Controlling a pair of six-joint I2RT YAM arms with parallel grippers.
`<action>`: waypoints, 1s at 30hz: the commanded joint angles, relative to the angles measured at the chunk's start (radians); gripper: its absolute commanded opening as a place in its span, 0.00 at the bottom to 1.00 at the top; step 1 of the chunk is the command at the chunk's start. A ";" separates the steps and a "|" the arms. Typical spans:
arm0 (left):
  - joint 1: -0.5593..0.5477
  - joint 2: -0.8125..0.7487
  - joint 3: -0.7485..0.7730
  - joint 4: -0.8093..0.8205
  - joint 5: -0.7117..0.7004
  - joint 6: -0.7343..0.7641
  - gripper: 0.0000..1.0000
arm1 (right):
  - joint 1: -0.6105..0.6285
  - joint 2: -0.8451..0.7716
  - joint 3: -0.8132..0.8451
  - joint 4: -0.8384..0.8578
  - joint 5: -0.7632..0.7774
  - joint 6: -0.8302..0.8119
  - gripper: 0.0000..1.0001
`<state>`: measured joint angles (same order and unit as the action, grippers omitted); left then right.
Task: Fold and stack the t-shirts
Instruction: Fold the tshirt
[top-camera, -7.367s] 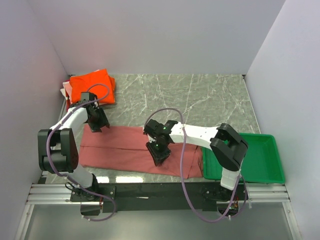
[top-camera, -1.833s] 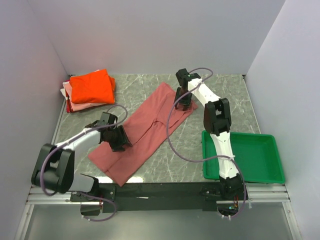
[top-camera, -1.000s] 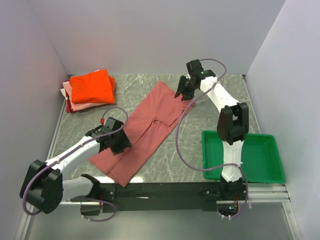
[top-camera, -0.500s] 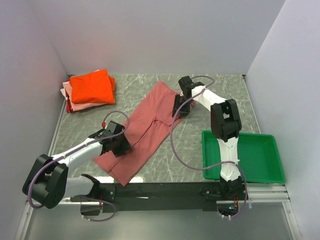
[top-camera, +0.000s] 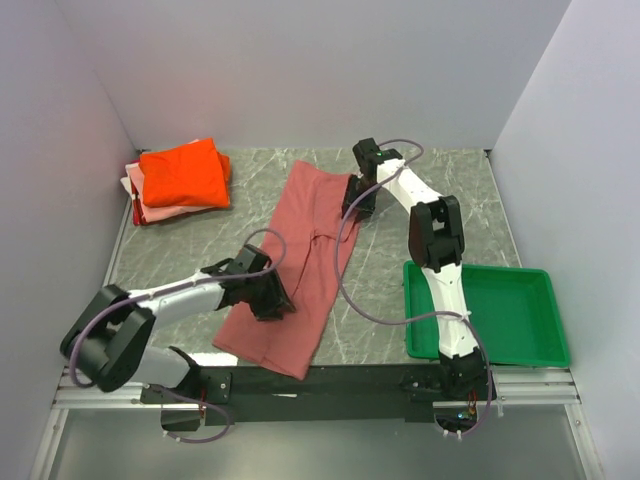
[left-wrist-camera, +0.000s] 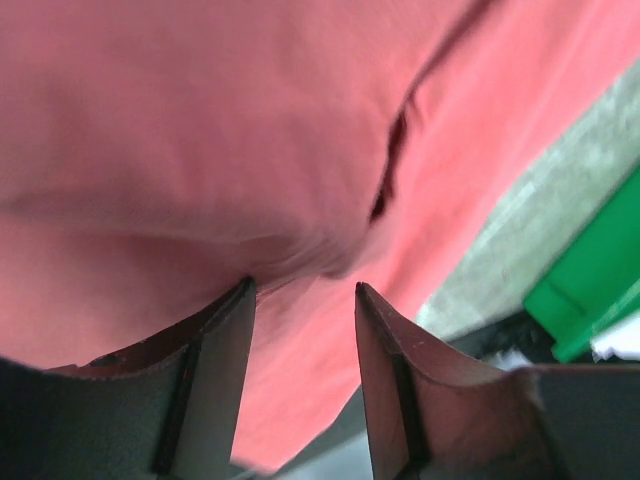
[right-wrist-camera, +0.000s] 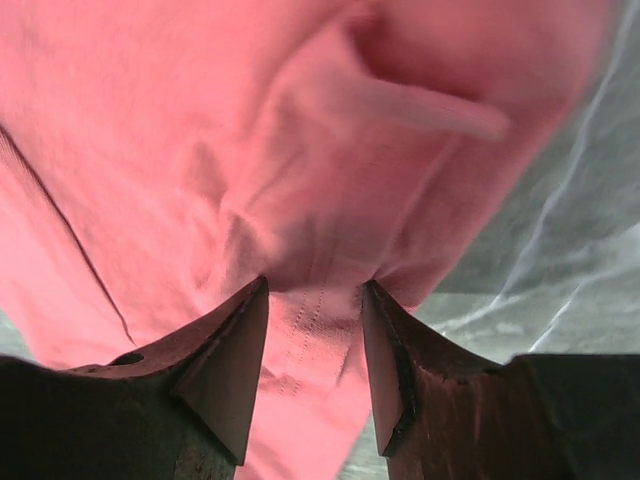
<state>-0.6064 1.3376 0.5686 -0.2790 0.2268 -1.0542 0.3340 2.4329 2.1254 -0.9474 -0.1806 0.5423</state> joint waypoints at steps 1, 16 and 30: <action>-0.056 0.093 0.045 0.043 0.138 -0.021 0.51 | -0.041 0.061 0.053 -0.011 0.032 0.016 0.50; -0.305 0.422 0.484 -0.081 0.137 0.053 0.50 | -0.102 0.034 0.157 0.061 -0.138 -0.031 0.50; -0.306 0.028 0.328 -0.238 -0.141 0.056 0.53 | -0.087 -0.525 -0.266 0.148 -0.151 -0.113 0.50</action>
<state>-0.9112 1.4368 0.9836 -0.4393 0.1745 -1.0073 0.2306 2.1212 1.9675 -0.8417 -0.3202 0.4576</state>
